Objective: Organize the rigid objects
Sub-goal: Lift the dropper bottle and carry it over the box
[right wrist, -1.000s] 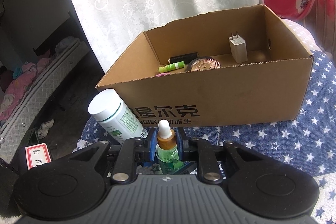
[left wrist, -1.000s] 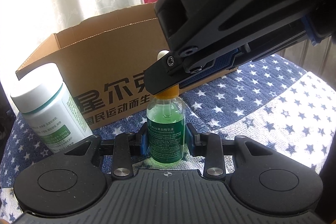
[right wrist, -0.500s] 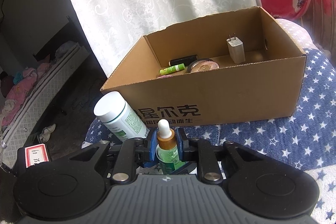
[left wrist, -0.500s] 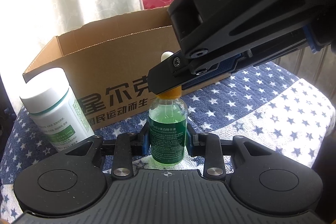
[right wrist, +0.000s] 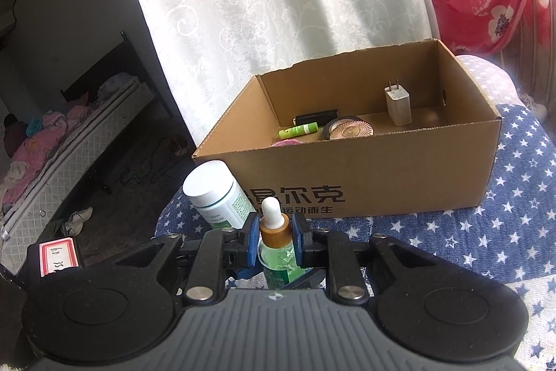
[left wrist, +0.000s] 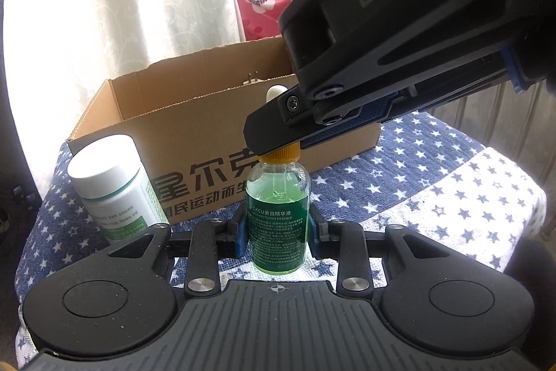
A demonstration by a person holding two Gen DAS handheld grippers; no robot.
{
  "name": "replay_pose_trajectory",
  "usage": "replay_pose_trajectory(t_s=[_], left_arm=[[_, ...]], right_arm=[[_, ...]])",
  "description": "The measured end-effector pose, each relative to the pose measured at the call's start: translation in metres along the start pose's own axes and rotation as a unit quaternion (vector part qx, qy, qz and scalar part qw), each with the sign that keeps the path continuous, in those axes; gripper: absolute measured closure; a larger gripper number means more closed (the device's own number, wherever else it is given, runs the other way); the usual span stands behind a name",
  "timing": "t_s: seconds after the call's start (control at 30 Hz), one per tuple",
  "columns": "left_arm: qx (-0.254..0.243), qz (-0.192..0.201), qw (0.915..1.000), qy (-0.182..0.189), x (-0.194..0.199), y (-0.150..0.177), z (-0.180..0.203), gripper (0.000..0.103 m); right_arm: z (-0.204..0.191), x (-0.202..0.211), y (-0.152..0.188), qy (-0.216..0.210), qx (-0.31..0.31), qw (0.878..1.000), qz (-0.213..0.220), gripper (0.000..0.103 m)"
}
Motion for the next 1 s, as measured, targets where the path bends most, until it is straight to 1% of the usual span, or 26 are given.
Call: replay_pose_trajectory(t_s=[0.03,0.07,0.1,0.3,0.33,0.77,1.0], left_arm=[[0.000,0.002,1.0000,-0.001,0.002,0.001,0.001,0.072],[0.000,0.003,1.0000,-0.001,-0.007,-0.009,-0.005,0.072],[0.000,0.005,1.0000,-0.001,-0.009,-0.011,-0.006,0.072],[-0.001,0.015,0.9999,-0.003,0.001,-0.009,-0.002,0.072],[0.000,0.016,0.9999,-0.003,-0.007,-0.015,-0.009,0.072],[0.005,0.025,0.9997,-0.004,0.001,-0.019,-0.013,0.072],[0.003,0.042,0.9991,-0.001,0.014,-0.035,-0.014,0.072]], right_arm=[[-0.001,0.002,0.000,0.000,0.001,1.000,0.002,0.082],[-0.002,0.003,0.000,0.001,0.002,1.000,0.003,0.082],[-0.003,0.005,0.001,0.001,0.003,1.000,0.005,0.081],[-0.009,0.013,0.000,0.003,0.008,1.000,0.015,0.082],[-0.010,0.014,0.000,0.003,0.009,1.000,0.016,0.082],[-0.018,0.019,0.001,0.007,0.018,1.000,0.022,0.082],[-0.026,0.035,-0.007,0.009,0.032,0.999,0.042,0.082]])
Point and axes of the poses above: each gripper's, at about its wrist camera, not at the fingertips, and x roughly against the way its jaws point, z to its right, y to its underside, the point moved 8 cm from there along -x, roughly the way its jaws point, and after that the axes turned 13 degrees about -z, right-handed, at the moved point
